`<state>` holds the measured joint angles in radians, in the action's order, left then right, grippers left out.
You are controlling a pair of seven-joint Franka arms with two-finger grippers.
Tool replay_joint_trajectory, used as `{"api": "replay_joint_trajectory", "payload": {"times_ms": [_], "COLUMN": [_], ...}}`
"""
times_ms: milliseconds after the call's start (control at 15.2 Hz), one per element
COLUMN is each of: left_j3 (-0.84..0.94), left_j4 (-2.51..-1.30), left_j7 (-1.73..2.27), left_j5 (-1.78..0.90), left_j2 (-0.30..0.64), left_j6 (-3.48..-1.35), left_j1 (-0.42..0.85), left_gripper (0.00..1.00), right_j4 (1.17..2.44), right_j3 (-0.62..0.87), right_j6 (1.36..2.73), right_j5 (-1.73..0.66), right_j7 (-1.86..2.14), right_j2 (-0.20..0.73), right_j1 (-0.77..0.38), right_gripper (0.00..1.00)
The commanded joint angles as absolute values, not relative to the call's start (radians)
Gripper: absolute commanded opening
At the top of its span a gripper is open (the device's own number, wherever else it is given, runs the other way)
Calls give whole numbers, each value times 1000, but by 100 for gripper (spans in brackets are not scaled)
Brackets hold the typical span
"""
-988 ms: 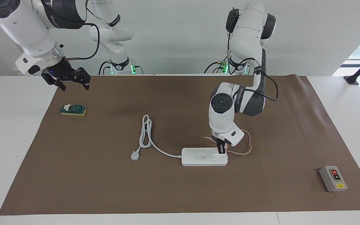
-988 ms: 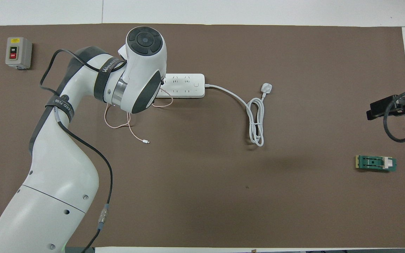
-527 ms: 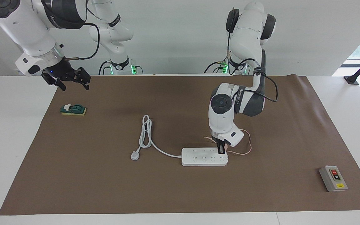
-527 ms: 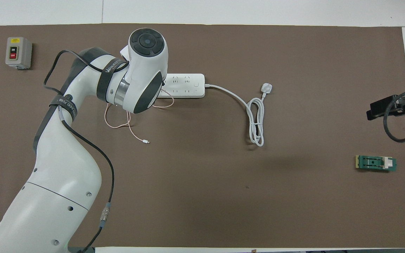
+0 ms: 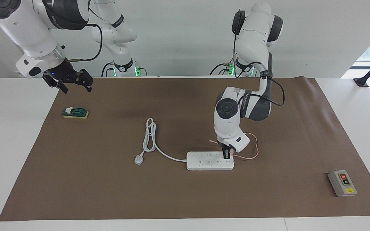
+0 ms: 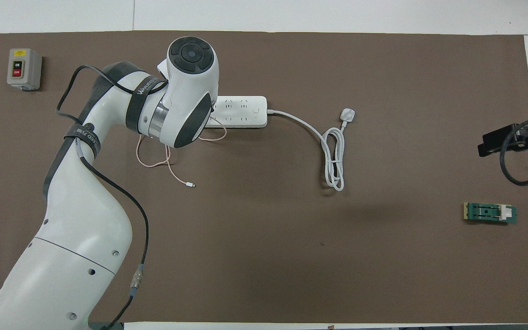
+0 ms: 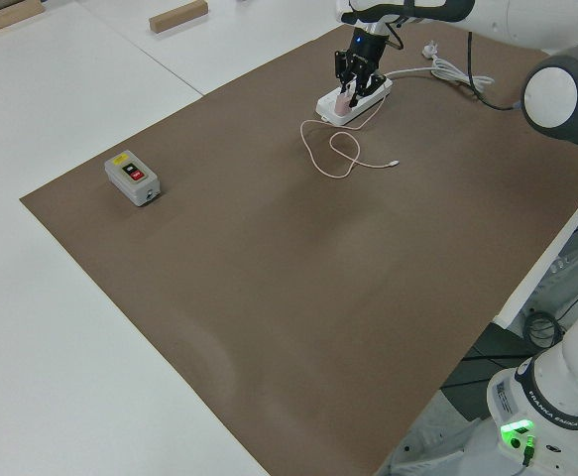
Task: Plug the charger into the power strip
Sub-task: 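Press the pink charger into a power strip socket with the left gripper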
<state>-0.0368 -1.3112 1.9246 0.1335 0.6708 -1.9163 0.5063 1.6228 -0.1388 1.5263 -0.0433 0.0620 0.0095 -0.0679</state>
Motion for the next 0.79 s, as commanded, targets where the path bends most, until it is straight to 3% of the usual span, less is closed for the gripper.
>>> {"api": "replay_joint_trajectory", "payload": {"times_ms": [0, 66, 724], "left_j3": [-37, -37, -35], "left_j4": [-1319, -1324, -1341], "left_j7": [1896, 1893, 1754], "left_j5": [101, 100, 95], "left_j2": [692, 668, 433], "left_j6": [-1956, -1950, -1806], "left_j1": [511, 511, 425], "left_gripper": [95, 100, 100], "right_j4": [1635, 1635, 1635], "right_j3": [-129, -129, -130], "right_j6": [1522, 1522, 1520], "right_j5": [-23, -23, -23], "right_j7": [86, 86, 86], "right_j2": [-6, -6, -6], "right_j1": [-58, -58, -58], "right_gripper": [100, 100, 100]}}
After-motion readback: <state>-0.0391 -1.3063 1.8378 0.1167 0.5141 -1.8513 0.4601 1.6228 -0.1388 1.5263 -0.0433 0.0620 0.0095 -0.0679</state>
